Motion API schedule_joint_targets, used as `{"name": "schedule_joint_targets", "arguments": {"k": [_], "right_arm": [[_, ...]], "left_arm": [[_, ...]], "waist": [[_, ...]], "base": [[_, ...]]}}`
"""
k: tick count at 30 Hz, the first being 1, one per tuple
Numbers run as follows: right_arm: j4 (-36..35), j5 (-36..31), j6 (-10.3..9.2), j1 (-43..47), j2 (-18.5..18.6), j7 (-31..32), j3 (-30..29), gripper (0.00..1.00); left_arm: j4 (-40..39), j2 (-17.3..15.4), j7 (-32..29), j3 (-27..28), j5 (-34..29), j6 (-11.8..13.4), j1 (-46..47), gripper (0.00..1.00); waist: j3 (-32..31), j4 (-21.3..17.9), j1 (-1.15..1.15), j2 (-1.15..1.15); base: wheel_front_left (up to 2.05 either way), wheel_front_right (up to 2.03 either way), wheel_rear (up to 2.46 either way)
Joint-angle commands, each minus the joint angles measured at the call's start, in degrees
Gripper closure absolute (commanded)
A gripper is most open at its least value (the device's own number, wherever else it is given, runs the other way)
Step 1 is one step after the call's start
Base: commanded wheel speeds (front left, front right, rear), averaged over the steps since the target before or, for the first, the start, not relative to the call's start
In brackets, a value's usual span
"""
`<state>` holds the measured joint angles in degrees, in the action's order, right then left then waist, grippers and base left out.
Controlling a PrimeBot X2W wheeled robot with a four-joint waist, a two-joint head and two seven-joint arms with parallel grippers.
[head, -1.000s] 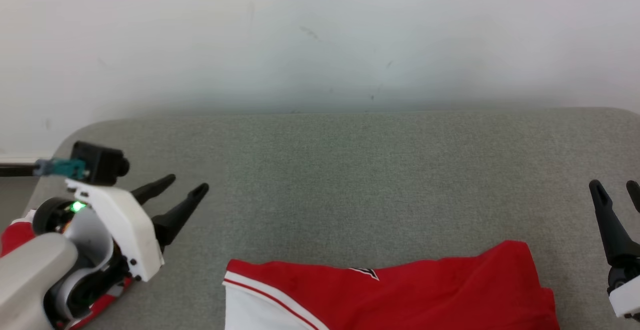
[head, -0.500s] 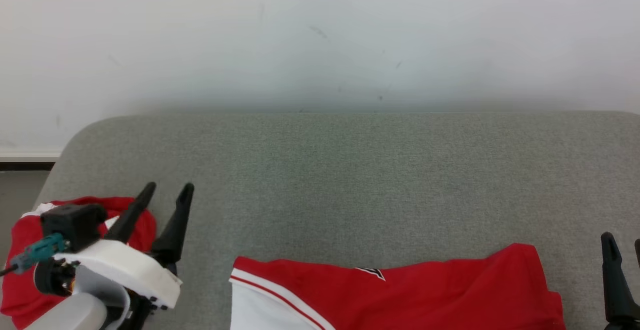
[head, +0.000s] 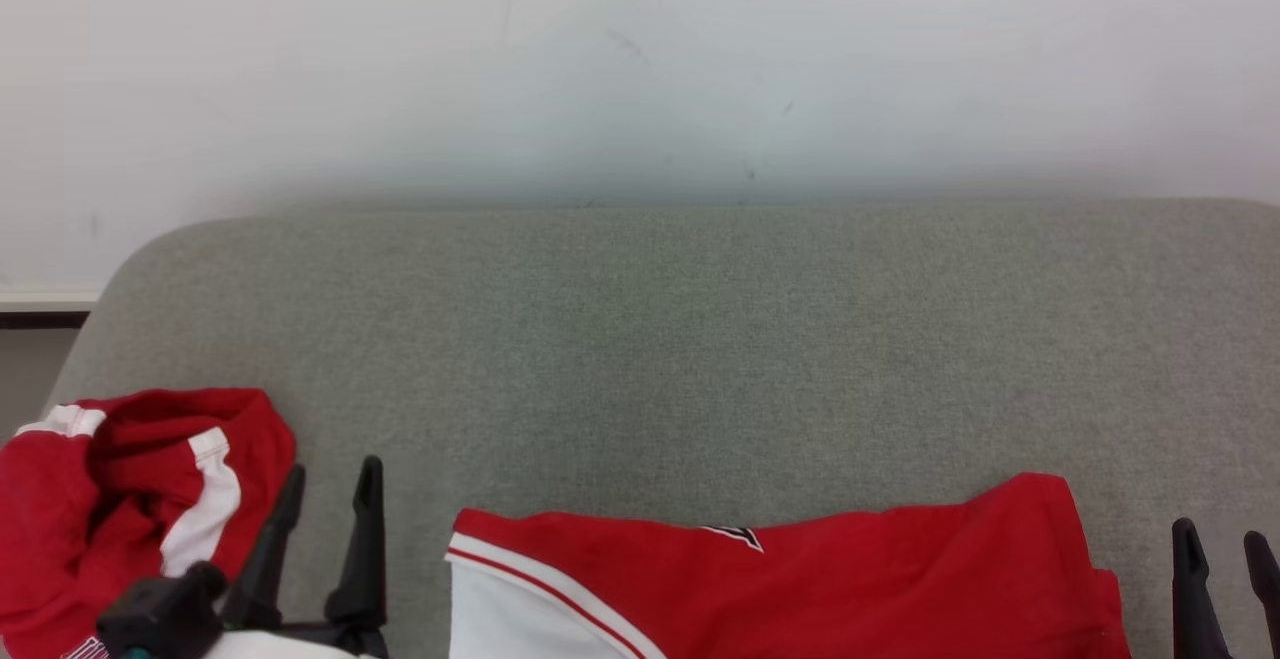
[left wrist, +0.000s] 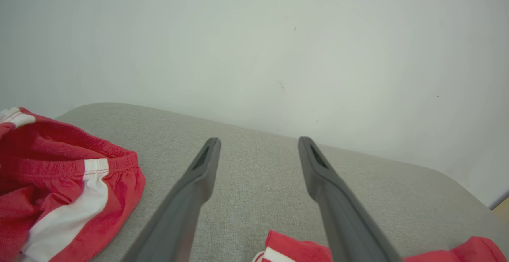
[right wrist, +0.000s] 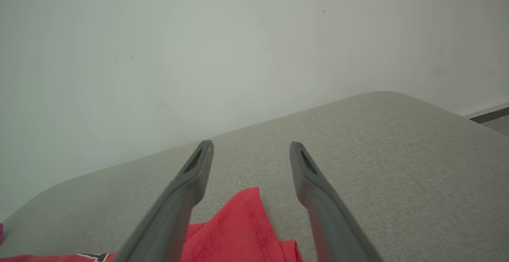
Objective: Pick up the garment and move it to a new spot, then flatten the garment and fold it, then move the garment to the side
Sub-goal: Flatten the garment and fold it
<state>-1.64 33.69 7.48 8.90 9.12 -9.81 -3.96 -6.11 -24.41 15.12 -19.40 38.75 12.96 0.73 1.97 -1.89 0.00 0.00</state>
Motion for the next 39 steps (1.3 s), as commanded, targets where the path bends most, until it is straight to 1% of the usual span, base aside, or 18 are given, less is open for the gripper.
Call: {"name": "schedule_joint_targets", "arguments": {"k": [1, 4, 8, 12, 16, 21, 28, 32, 39], "right_arm": [[0.6, -0.7, 0.00, 0.5, 0.0, -0.5, 0.0, 0.00], [2.1, -1.3, 0.00, -0.6, -0.2, -0.9, 0.5, 0.00], [3.7, -1.9, 0.00, -2.0, 0.4, -0.1, 1.2, 0.00], [5.7, -2.6, 0.00, -3.3, 1.2, 2.3, 1.2, 0.00], [7.7, -2.8, 0.00, -3.8, 1.9, 7.0, 1.0, 0.00], [9.7, -2.2, 0.00, -4.6, 3.2, 15.7, 1.5, 0.00], [11.6, -2.0, 0.00, -8.0, 4.8, 29.4, 2.2, 0.00], [13.3, -2.9, -0.01, -9.8, 4.2, 34.1, 1.2, 0.00], [16.1, -4.7, -0.01, -10.9, 2.8, 40.0, 0.2, 0.00]], "left_arm": [[0.2, 1.8, 0.0, 1.5, -1.6, -1.0, -1.6, 0.00], [1.8, 5.4, 0.0, 4.4, -5.1, -4.5, -3.0, 0.00], [3.9, 9.2, 0.0, 7.3, -8.8, -8.9, -3.3, 0.00], [6.0, 11.8, 0.0, 9.7, -11.3, -12.4, -2.7, 0.00], [7.6, 14.0, 0.0, 11.6, -13.3, -14.9, -2.2, 0.00], [9.2, 16.0, 0.0, 12.8, -15.5, -17.0, -1.9, 0.00], [11.2, 17.6, 0.0, 13.5, -17.2, -18.7, -0.9, 0.00], [12.1, 18.2, 0.0, 13.2, -17.7, -19.4, -0.5, 0.00], [13.1, 19.0, 0.0, 13.2, -18.3, -20.0, -0.1, 0.00]], "waist": [[0.7, -0.2, 0.00, 0.00], [1.7, -0.5, 0.00, 0.00], [2.0, -0.6, 0.00, 0.00], [2.1, -0.6, 0.00, 0.00], [2.2, -0.5, 0.00, 0.00], [2.5, -0.5, 0.00, 0.00], [2.4, -0.4, 0.00, 0.00], [2.2, 0.4, 0.00, 0.00], [2.1, 2.1, 0.00, 0.00]], "base": [[0.00, 0.00, 0.00], [0.00, 0.00, 0.00], [0.00, 0.00, 0.00], [0.00, 0.00, 0.00], [0.00, 0.00, 0.00], [0.00, 0.00, 0.00], [0.00, 0.00, 0.00], [0.00, 0.00, 0.00], [0.00, 0.00, 0.00]]}}
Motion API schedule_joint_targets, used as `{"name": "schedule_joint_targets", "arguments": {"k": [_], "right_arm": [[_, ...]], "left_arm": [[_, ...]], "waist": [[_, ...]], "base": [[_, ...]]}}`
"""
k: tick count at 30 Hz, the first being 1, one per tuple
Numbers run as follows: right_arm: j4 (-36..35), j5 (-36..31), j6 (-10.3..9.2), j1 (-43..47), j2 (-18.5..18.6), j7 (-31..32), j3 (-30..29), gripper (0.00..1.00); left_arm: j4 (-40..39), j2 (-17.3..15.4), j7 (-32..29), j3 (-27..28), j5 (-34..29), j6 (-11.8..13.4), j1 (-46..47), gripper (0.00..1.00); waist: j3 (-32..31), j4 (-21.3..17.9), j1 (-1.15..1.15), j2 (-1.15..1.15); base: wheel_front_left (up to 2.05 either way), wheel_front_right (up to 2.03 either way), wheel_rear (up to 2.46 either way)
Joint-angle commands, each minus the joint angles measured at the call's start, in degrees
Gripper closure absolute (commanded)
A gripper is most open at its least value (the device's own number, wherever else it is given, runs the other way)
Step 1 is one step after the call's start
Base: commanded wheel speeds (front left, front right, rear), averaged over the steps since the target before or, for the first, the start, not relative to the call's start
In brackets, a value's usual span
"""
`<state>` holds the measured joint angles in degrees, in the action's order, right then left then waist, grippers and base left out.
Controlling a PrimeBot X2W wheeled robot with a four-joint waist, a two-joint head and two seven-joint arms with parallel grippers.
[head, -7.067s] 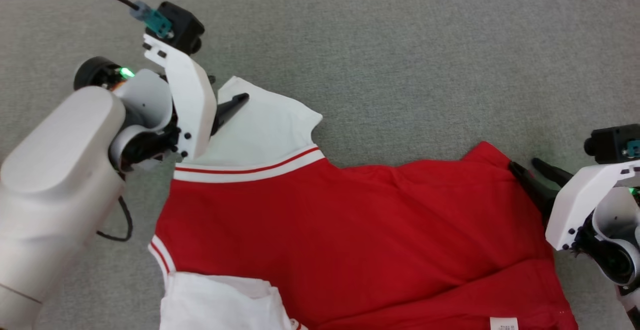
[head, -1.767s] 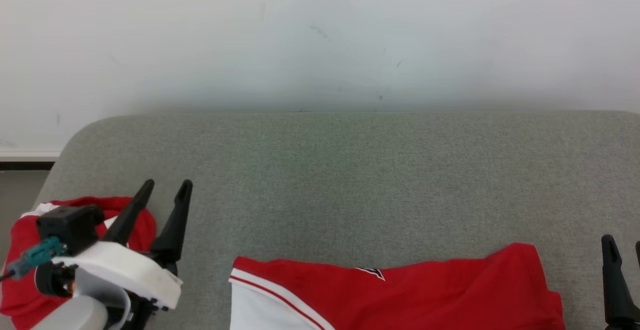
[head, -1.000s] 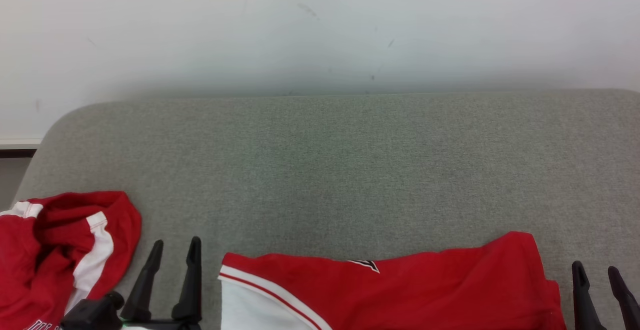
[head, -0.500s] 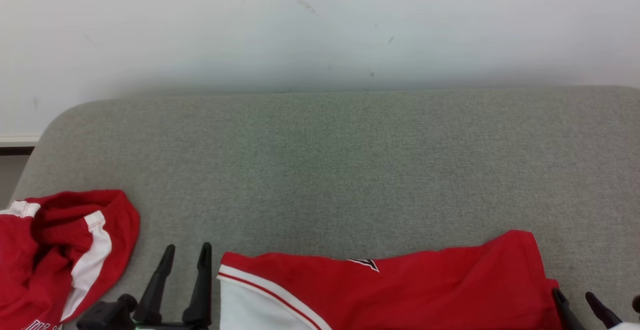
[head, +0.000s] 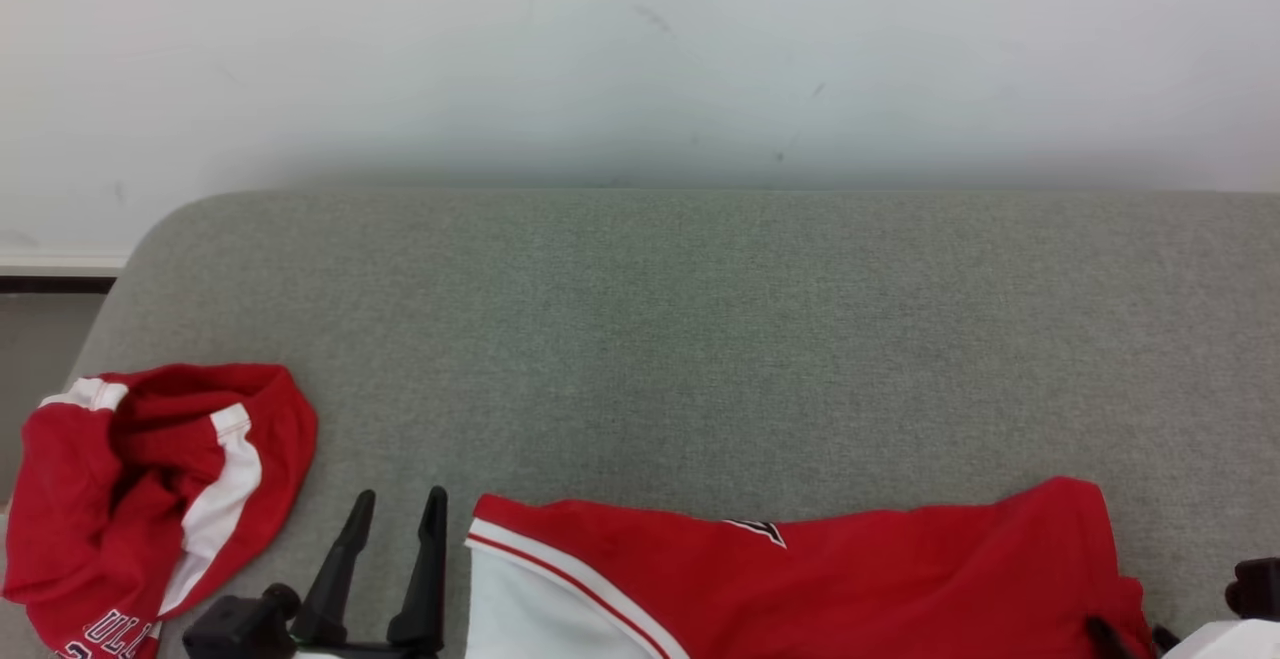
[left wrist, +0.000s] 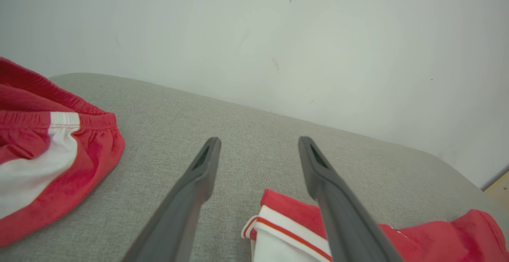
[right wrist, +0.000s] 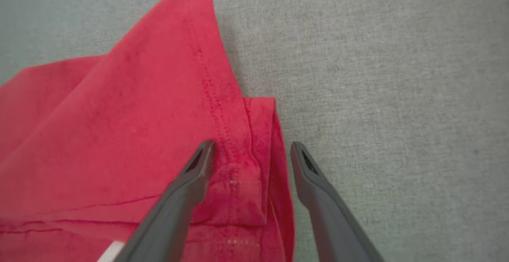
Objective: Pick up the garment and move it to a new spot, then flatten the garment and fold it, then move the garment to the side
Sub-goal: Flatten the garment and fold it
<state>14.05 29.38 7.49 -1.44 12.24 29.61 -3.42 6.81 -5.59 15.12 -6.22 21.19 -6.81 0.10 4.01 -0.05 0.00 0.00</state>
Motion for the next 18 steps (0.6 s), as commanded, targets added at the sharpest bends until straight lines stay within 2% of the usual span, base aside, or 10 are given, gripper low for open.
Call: {"name": "schedule_joint_targets", "arguments": {"k": [1, 7, 15, 16, 17, 18], "right_arm": [[0.9, -0.7, -0.02, -0.6, -0.7, 1.8, -0.8, 0.00], [3.2, -0.6, -0.01, -0.1, -2.4, 9.2, -1.1, 0.00], [3.7, 1.7, 0.30, -1.0, -4.6, 15.0, 1.6, 0.00], [3.5, 1.8, 0.33, -1.7, -4.6, 14.9, 1.8, 0.04], [3.4, 1.8, 0.33, -2.3, -4.5, 14.8, 2.0, 0.20], [3.3, 1.7, 0.33, -2.7, -4.2, 14.8, 2.3, 0.52]], "left_arm": [[0.3, 0.2, 0.0, 0.0, -0.8, -0.2, 0.6, 0.00], [1.3, 0.6, 0.0, -0.2, -1.0, -0.5, 0.8, 0.00], [2.5, 1.0, 0.0, -0.7, -0.8, -0.7, 1.2, 0.00], [2.6, 1.1, 0.0, -0.7, -0.4, -0.7, 1.2, 0.00], [2.6, 1.2, 0.0, -0.9, 0.0, -0.7, 1.3, 0.00], [2.7, 1.3, 0.0, -1.1, 0.2, -0.7, 1.4, 0.00]], "waist": [[0.1, 0.4, 0.00, 0.00], [0.4, 1.5, 0.00, 0.00], [0.2, 3.0, 0.00, 0.00], [0.1, 3.2, 0.00, 0.00], [0.0, 3.4, 0.00, 0.00], [-0.1, 3.6, 0.00, 0.00]], "base": [[0.00, 0.00, 0.00], [0.00, 0.00, 0.00], [0.00, 0.00, 0.00], [0.00, 0.00, 0.00], [0.00, 0.00, 0.00], [0.00, 0.00, 0.00]]}}
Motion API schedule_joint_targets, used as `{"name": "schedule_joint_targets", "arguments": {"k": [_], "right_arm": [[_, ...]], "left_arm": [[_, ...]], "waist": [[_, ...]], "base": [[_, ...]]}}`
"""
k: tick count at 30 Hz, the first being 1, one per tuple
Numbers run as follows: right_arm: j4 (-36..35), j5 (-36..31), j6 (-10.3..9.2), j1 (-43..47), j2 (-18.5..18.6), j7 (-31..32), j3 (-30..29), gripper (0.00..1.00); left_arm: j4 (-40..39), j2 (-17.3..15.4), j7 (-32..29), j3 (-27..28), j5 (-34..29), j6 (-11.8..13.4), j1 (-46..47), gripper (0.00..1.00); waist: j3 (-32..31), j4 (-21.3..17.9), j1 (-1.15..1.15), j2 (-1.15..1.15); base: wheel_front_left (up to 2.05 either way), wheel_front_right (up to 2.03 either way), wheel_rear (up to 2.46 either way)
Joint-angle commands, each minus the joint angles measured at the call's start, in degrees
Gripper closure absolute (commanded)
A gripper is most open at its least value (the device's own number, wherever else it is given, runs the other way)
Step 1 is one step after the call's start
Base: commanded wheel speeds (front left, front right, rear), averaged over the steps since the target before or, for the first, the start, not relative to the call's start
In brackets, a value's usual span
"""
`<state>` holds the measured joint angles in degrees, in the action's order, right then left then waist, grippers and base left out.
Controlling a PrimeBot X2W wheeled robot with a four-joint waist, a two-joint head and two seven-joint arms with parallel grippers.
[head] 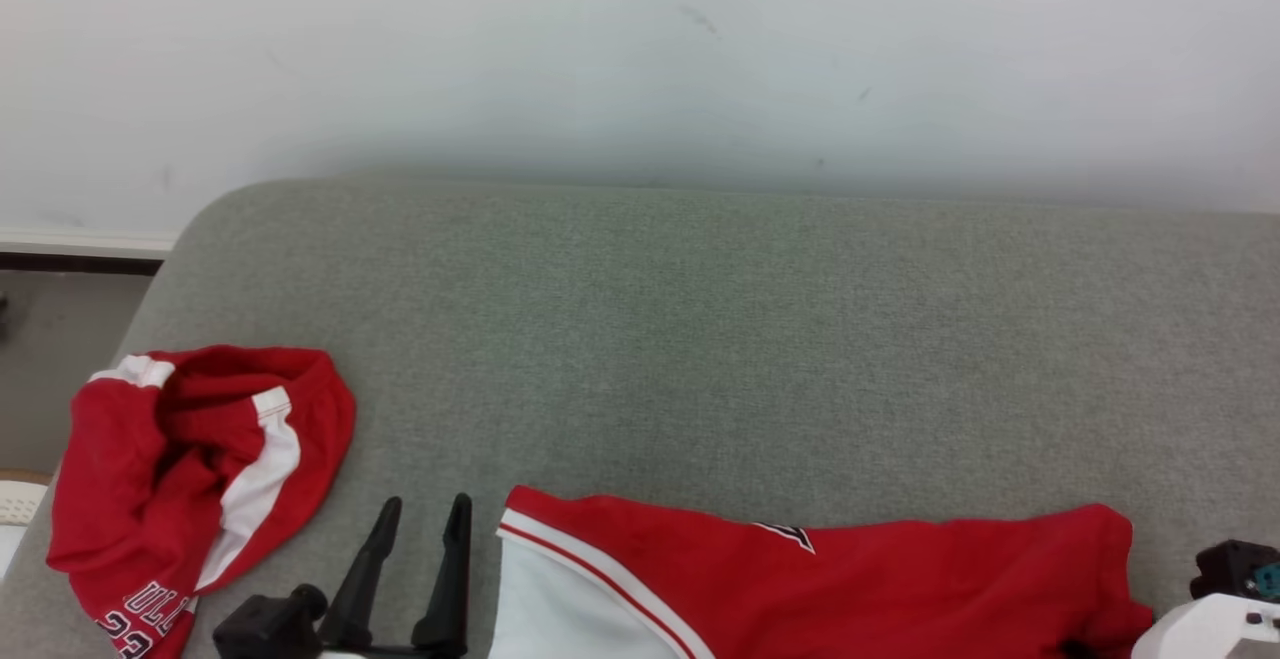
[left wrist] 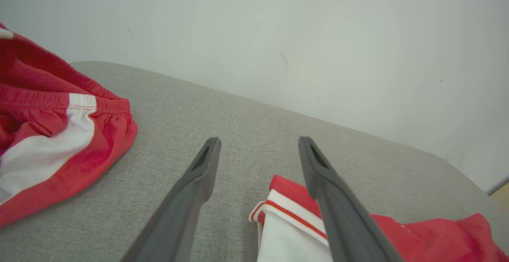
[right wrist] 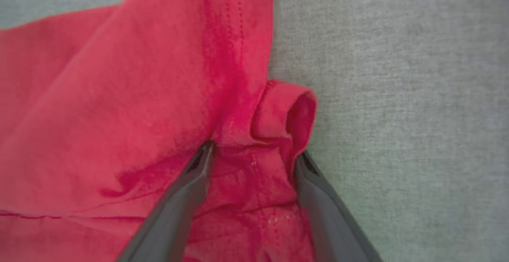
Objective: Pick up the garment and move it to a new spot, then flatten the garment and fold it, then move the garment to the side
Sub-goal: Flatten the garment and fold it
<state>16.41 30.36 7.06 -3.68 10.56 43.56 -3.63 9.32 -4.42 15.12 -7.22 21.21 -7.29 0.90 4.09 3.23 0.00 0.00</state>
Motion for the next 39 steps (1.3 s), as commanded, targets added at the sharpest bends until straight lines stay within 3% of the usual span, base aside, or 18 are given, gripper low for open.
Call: {"name": "schedule_joint_targets", "arguments": {"k": [1, 2, 4, 14, 26, 32, 39], "right_arm": [[0.9, 0.6, 0.75, -0.8, -2.2, 0.4, 2.5, 0.60], [0.7, 0.7, 0.74, -1.2, -2.1, -0.6, 2.3, 0.69], [0.4, 0.8, 0.62, -1.8, -1.6, -1.8, 2.3, 1.00], [-0.6, 3.2, 0.49, -2.4, 2.3, -4.1, 2.0, 1.00], [-3.3, 2.1, 0.42, -1.2, 7.5, -3.8, -4.9, 1.00], [-9.3, 5.1, 0.43, 0.0, 6.1, -1.7, -5.4, 1.00], [-18.7, 11.4, 0.43, 2.5, 1.7, 1.4, -3.5, 1.00]], "left_arm": [[0.2, 0.1, 0.0, -0.3, 0.2, -0.2, 0.6, 0.00], [0.3, 0.2, 0.0, -0.5, 0.3, -0.2, 0.7, 0.00], [0.3, 0.2, 0.0, -0.7, 0.3, -0.3, 0.6, 0.00], [0.7, 0.4, 0.0, 0.3, -0.7, -0.2, -0.1, 0.00], [1.1, -0.2, 0.0, -0.4, -0.8, -0.3, -0.6, 0.00], [1.5, -0.3, 0.0, -0.9, -0.6, -0.3, -1.0, 0.00], [2.6, -0.5, 0.0, -1.7, -0.1, -0.3, -1.1, 0.00]], "waist": [[-0.3, 0.5, 0.00, 0.00], [-0.4, 0.7, 0.00, 0.00], [-0.7, 1.0, 0.00, 0.00], [-1.3, 0.2, 0.00, 0.00], [-2.1, -1.2, 0.00, 0.00], [-2.9, -1.3, 0.00, 0.00], [-4.4, 0.4, 0.00, 0.00]], "base": [[0.00, 0.00, 0.00], [0.00, 0.00, 0.00], [0.00, 0.00, 0.00], [0.00, 0.00, 0.00], [0.00, 0.00, 0.00], [0.00, 0.00, 0.00], [0.00, 0.00, 0.00]]}}
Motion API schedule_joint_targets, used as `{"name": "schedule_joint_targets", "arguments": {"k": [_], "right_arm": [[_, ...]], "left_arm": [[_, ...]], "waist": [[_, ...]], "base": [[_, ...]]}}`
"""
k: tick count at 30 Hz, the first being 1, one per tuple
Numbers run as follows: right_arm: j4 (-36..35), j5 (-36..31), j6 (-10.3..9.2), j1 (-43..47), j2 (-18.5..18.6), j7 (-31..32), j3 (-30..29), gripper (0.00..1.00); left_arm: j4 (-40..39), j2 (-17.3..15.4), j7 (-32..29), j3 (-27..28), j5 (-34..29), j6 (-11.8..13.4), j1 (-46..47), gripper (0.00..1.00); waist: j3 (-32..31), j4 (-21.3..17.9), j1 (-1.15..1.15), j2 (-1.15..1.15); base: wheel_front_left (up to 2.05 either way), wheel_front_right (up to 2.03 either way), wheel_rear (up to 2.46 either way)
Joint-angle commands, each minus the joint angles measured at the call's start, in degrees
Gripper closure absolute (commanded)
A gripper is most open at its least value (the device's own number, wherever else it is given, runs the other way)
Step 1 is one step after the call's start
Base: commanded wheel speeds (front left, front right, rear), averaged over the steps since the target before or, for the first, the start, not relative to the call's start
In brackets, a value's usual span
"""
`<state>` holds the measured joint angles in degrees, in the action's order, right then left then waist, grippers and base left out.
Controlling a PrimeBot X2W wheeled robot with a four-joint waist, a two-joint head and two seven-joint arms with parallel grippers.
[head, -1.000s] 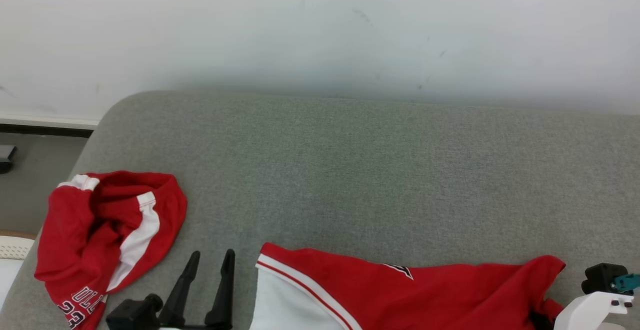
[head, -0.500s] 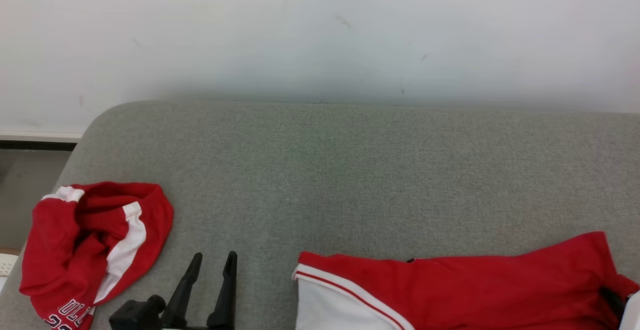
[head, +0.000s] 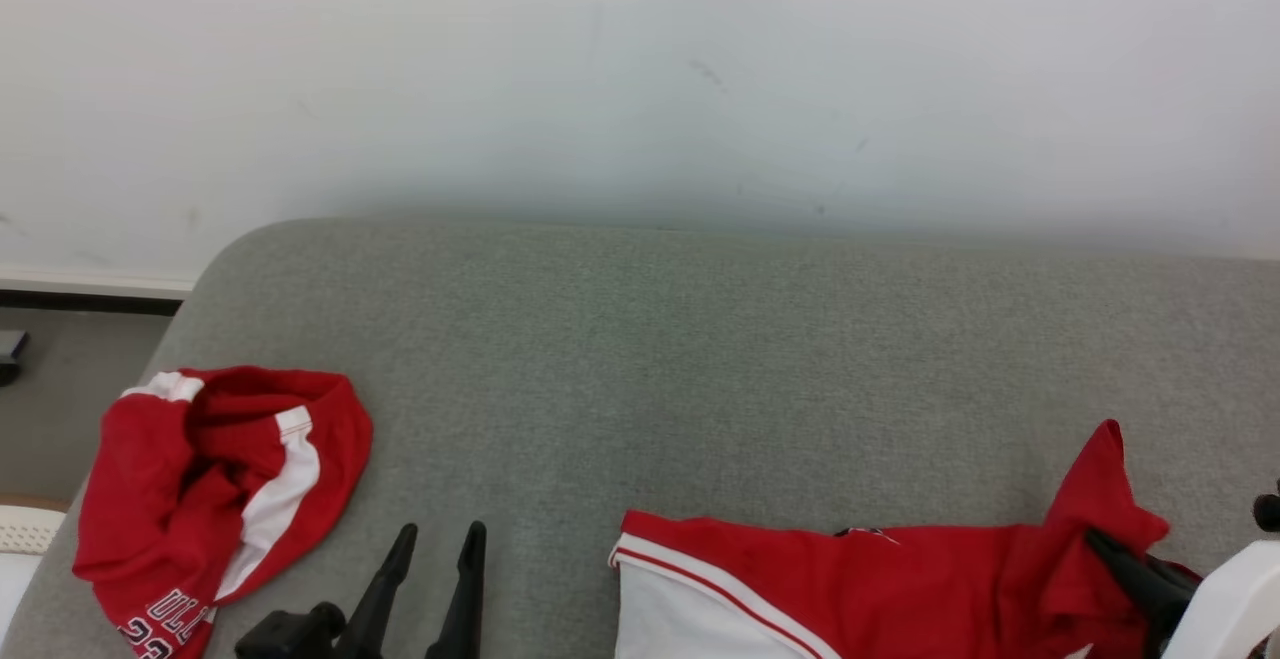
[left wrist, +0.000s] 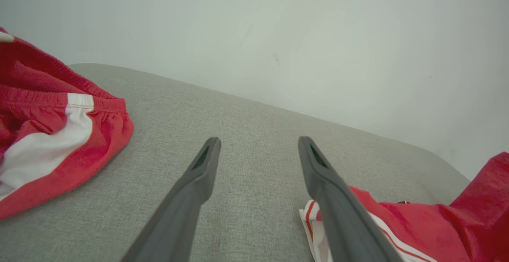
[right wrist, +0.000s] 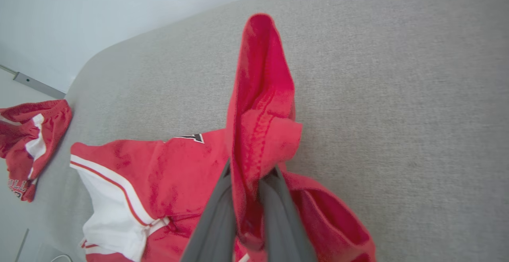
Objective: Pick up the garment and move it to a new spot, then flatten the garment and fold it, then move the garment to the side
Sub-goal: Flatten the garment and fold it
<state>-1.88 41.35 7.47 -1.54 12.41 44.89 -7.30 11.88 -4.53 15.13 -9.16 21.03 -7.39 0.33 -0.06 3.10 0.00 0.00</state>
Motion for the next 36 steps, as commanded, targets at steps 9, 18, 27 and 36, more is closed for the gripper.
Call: {"name": "schedule_joint_targets", "arguments": {"k": [9, 18, 27, 36], "right_arm": [[-4.0, 10.9, 0.02, 1.2, -7.8, -1.5, 6.5, 1.00], [2.6, 13.8, 0.02, 0.4, -9.3, -5.8, 16.3, 1.00], [11.0, 18.1, 0.02, -3.4, -9.5, -10.9, 22.3, 1.00], [17.0, 20.0, 0.02, -6.4, -9.5, -14.7, 29.4, 1.00]], "left_arm": [[0.7, -0.3, 0.0, -0.2, 0.5, -0.2, 0.3, 0.00], [1.2, -0.1, 0.0, -1.0, 0.8, -0.2, 1.0, 0.00], [1.5, -0.5, 0.0, -1.1, 0.8, -0.2, 1.5, 0.00], [1.6, -0.5, 0.0, -0.9, 0.8, -0.2, 1.5, 0.00]], "waist": [[-0.2, 7.6, 0.00, 0.00], [0.1, 14.0, 0.00, 0.00], [0.1, 16.5, 0.00, 0.00], [0.2, 16.2, 0.00, 0.00]], "base": [[0.00, 0.00, 0.00], [0.00, 0.00, 0.00], [0.00, 0.00, 0.00], [0.00, 0.00, 0.00]]}}
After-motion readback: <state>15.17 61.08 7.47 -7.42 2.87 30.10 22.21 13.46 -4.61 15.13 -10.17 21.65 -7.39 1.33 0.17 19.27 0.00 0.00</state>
